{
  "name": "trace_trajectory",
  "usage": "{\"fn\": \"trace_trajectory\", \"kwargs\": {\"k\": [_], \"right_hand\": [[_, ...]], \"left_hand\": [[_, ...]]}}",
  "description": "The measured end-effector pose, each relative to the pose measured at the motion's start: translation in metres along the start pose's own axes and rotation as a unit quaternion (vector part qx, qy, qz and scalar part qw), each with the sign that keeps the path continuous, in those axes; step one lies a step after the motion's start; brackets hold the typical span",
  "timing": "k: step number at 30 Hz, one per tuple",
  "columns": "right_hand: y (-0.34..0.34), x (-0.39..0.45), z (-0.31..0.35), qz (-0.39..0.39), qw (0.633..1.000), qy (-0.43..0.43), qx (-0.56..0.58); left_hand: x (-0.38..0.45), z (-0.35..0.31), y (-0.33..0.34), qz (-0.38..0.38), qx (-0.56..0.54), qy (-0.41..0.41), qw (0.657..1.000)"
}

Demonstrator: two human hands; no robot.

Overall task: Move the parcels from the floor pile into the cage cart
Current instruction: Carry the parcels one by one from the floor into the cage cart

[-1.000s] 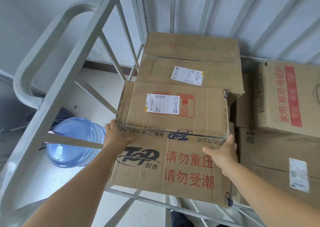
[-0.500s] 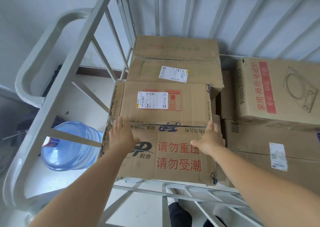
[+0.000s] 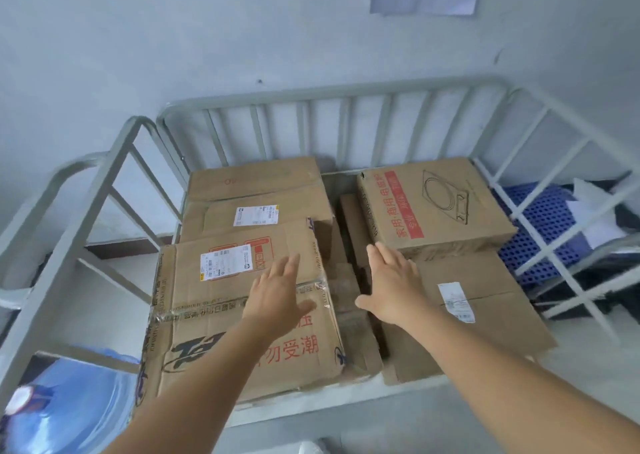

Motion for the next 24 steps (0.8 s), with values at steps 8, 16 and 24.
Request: {"fn": "trace_trajectory", "kwargs": {"k": [8,16,24], "right_hand": [[-0.047,-0.115,-0.095,-0.084,0.99,0.1,0.054],[-0.057,-0.22,-0.172,-0.161,0.946,0.258,0.109],[-0.014,-0.329,-0.208,-0.189,0.869,0.426,0.166]], "left_hand": [[-0.037,-0.148,-0.009,-0.008,0.051,0.159,0.986],[-0.063,-0.269,0.01,0.027,0.118,0.323,0.938],[-0.118,-0.361,0.054,0.092,0.163,0.488,0.853]]}}
Point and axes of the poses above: each hand's wrist, its own x-axis towards the middle knuckle, its own y-axis out of the palm, z = x × y, the point moved 5 cm from there along x, towards the middle knuckle, and after that the axes turned 5 degrees about z, right-handed, at the moved point
